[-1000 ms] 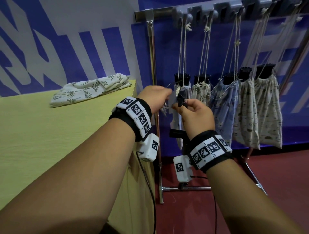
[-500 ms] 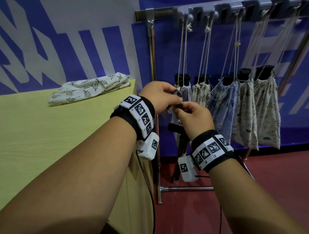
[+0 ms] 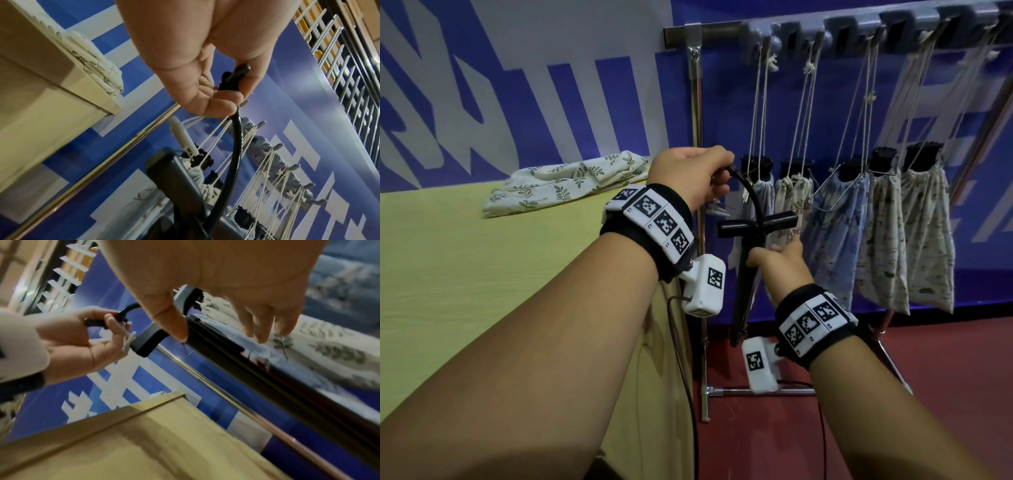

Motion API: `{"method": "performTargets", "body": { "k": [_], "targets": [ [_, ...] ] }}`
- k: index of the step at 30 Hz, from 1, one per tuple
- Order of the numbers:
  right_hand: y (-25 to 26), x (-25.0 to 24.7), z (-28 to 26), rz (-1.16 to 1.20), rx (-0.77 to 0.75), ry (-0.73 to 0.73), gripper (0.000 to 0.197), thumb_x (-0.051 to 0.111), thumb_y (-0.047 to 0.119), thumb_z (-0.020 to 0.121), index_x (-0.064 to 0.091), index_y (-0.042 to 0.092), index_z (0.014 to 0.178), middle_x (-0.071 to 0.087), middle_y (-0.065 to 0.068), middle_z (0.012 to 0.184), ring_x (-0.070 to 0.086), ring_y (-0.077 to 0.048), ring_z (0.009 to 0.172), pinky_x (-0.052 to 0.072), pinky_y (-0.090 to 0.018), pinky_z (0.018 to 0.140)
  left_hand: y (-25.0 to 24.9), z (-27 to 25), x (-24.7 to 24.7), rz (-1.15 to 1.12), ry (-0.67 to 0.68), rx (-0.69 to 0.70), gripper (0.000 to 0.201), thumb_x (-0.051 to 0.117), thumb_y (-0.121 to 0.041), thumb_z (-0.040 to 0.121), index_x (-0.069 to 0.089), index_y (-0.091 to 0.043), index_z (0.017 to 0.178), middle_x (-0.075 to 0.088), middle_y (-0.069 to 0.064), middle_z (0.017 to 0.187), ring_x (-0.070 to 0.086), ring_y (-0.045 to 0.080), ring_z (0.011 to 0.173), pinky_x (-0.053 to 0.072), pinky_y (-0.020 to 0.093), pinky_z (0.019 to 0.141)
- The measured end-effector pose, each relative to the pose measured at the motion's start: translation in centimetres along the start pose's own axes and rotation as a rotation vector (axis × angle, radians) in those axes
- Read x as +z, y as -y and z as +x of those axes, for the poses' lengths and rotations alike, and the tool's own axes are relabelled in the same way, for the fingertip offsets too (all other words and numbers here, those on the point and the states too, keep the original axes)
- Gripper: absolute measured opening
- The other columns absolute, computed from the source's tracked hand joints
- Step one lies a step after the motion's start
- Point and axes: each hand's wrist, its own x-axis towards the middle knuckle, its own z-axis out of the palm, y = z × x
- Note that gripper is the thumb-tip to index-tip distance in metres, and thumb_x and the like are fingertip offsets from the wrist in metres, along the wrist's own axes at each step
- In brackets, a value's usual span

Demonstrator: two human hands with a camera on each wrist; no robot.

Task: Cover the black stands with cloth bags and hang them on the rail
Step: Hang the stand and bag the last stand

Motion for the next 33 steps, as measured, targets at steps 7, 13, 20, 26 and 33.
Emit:
{"method": "performTargets", "body": {
  "k": [7,13,20,26,33],
  "targets": [
    [-0.4,0.7,0.1,-0.215,-0.128,0.044,0.024,0.075,0.041,0.094,0.071,0.024,0.11,0.075,0.003,0.098,0.071,-0.019,0.092,0.051,-0.032,0.075,0.7,1.1,-1.2,0.057,-0.085,-0.057,0.016,0.072,-0.014,0.089,0.068,-0.01,0.074,0.062,0.004,0.062,0.058,0.018,0.061,0.046,0.026,0.051],
    [1.4,0.9,-1.1,0.049,-0.213,0.086,0.024,0.07,0.033,0.079,0.074,0.025,0.1,0.075,-0.005,0.083,0.073,-0.035,0.083,0.06,-0.053,0.087,1.6,2.1,-1.8,0.405,-0.134,-0.037,0.019,0.057,-0.028,0.089,0.072,-0.022,0.078,0.068,0.003,0.073,0.055,0.022,0.06,0.042,0.028,0.054],
    [2.8,0.4,-1.6,0.142,-0.276,0.154,0.016,0.07,0.016,0.091,0.063,0.012,0.106,0.062,-0.005,0.071,0.057,-0.025,0.062,0.05,-0.044,0.065,2.8,1.2,-1.5,0.459,-0.006,-0.202,0.026,0.051,-0.045,0.104,0.068,-0.028,0.115,0.065,0.0,0.086,0.055,0.015,0.062,0.045,0.026,0.055],
    [3.4,0.5,-1.6,0.134,-0.243,0.148,0.02,0.075,0.024,0.084,0.07,0.02,0.103,0.067,-0.005,0.074,0.06,-0.025,0.061,0.052,-0.04,0.063,2.6,1.0,-1.1,0.417,-0.032,-0.194,0.018,0.049,-0.038,0.107,0.064,-0.029,0.102,0.066,0.002,0.09,0.055,0.015,0.062,0.046,0.026,0.057],
    [4.6,1.0,-1.5,0.006,-0.304,0.115,0.01,0.073,0.028,0.086,0.071,0.028,0.096,0.073,-0.003,0.074,0.068,-0.03,0.065,0.061,-0.05,0.069,1.2,1.5,-1.8,0.36,-0.121,-0.13,0.021,0.053,-0.029,0.102,0.071,-0.02,0.101,0.066,0.001,0.079,0.058,0.016,0.058,0.049,0.028,0.054]
  ]
}}
